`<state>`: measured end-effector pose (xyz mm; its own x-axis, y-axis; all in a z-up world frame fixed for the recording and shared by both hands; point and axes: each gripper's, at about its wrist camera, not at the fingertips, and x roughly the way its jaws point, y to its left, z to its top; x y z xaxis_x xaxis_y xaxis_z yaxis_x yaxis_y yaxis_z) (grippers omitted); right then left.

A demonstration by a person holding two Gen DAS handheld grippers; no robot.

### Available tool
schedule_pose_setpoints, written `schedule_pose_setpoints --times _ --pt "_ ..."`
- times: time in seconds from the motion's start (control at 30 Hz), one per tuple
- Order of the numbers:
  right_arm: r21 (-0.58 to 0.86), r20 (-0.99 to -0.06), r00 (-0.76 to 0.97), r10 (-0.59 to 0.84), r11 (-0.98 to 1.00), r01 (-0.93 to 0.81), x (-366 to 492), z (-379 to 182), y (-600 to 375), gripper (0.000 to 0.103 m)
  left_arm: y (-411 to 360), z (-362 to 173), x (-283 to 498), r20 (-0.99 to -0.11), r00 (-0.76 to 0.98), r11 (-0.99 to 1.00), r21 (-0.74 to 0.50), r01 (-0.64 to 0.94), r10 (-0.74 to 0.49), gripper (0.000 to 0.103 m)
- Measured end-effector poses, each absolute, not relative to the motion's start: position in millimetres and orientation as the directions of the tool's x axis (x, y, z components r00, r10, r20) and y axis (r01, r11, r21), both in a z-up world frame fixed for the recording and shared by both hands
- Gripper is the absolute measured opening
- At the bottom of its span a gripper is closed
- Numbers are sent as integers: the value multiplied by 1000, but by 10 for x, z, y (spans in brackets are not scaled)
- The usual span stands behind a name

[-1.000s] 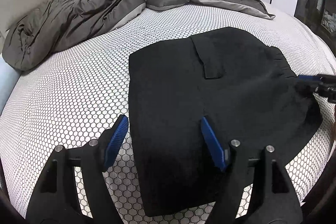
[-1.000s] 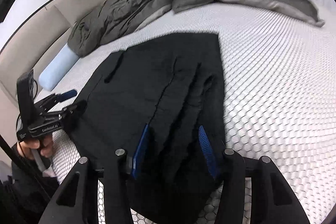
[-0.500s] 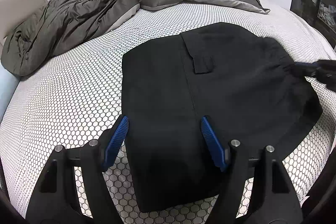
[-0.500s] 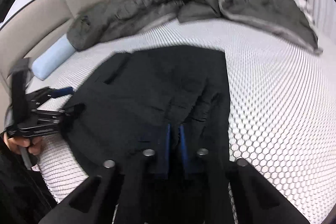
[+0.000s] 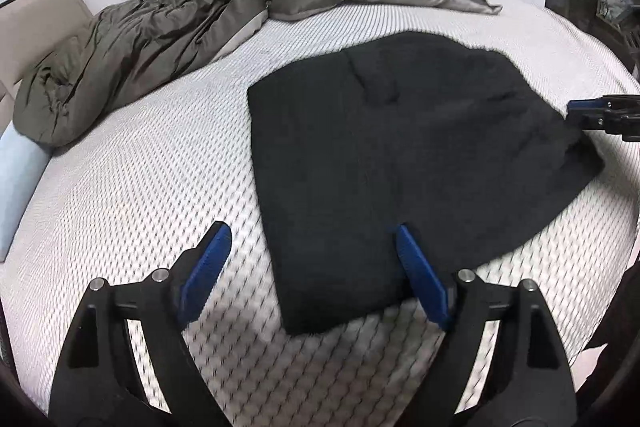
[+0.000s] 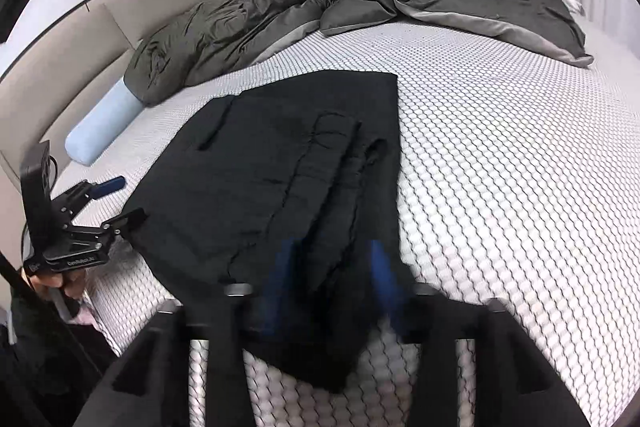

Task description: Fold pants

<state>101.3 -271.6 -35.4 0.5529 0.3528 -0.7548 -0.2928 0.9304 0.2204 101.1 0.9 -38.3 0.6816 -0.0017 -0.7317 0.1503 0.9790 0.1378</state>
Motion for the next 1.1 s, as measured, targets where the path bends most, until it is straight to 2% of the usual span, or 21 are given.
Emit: schedule_pose_setpoints --times 0.07,0.1,0.13,0.3,0.37,0.47,0.67,0.9,1.1 --pt "185 -795 519 314 940 -286 972 -497 -2719 69 83 -438 934 -746 666 985 113 127 0 91" --pt "187 -807 498 316 938 -292 978 -563 -2707 70 125 -454 909 -752 659 989 97 114 -2 94" --pt "177 -822 479 308 938 -300 972 -632 -2702 70 189 -472 879 -763 647 992 77 100 -6 101" --pt "120 -809 523 269 946 -301 854 -554 -2725 71 356 -521 687 -755 654 996 90 24 53 100" --pt "139 -776 565 280 950 -279 720 -438 -2789 75 362 -442 565 -723 691 998 61 30 23 100" --pt "149 -701 650 294 951 -269 435 -286 -2889 90 328 -325 386 -660 751 1000 20 20 -2 100" --pt "112 -546 781 303 950 -291 -41 -81 -2928 102 181 -209 176 -578 816 999 -26 19 -30 102" --pt "115 -483 812 327 943 -311 -176 -5 -2779 103 24 -48 40 -483 875 999 -30 23 -34 102" --pt "66 -438 849 295 953 -297 -296 27 -2728 103 -16 16 -25 -462 886 999 -45 28 -46 102"
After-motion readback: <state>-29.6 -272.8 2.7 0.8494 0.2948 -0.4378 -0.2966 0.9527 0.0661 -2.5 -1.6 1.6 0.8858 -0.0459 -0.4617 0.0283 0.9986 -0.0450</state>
